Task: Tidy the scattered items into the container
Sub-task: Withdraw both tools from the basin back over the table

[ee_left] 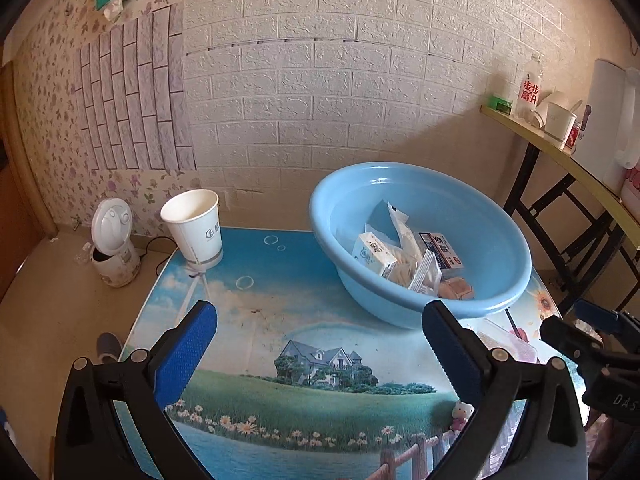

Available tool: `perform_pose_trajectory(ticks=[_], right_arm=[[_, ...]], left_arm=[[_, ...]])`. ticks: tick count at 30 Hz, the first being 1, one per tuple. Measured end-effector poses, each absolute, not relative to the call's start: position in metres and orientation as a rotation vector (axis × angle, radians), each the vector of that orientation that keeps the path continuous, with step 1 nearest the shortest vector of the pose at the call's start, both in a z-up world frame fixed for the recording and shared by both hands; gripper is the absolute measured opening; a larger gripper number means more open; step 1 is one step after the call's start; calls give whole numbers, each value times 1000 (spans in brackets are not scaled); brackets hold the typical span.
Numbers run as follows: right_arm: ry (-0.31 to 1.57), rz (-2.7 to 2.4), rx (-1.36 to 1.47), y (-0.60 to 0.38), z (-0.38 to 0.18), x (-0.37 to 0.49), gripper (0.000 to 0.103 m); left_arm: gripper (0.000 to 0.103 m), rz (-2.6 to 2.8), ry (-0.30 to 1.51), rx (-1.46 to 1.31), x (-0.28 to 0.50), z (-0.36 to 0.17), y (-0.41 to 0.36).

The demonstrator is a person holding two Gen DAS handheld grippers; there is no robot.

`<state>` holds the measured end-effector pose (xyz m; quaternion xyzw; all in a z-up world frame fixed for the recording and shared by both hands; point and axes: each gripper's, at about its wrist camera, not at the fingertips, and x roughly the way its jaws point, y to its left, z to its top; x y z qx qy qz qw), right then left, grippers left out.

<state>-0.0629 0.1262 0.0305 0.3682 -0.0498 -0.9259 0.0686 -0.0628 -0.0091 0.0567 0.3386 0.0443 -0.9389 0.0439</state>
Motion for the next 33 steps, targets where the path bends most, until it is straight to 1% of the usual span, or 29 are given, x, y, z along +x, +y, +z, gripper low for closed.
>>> perform_pose_trajectory(ticks=[6, 10, 13, 19, 21, 26, 31, 32, 33], right_arm=[[-83, -2791, 1092, 113, 23, -30, 81], [-89, -2769, 1081, 109, 16, -14, 81], [-27, -2749, 1058, 102, 11, -4, 81], [24, -2796, 931, 96, 9, 21, 81], [40, -2801, 946, 95, 8, 24, 81], [-60, -2801, 985, 103, 4, 26, 81], [-92, -2821, 956, 109, 6, 31, 81], [-89, -2822, 966, 108, 6, 30, 84], [-91, -2824, 970, 110, 6, 31, 89]], left_arm=[[103, -2900, 69, 973, -32, 59, 0], [103, -2915, 88, 969, -18, 57, 1], [103, -2923, 71, 953, -8, 53, 5], [103, -2947, 49, 938, 5, 49, 14], [103, -2952, 24, 929, 9, 48, 19], [103, -2978, 33, 928, 16, 48, 25], [103, -2990, 44, 944, 18, 48, 27], [103, -2988, 50, 948, 18, 48, 27], [103, -2984, 54, 950, 19, 47, 26]])
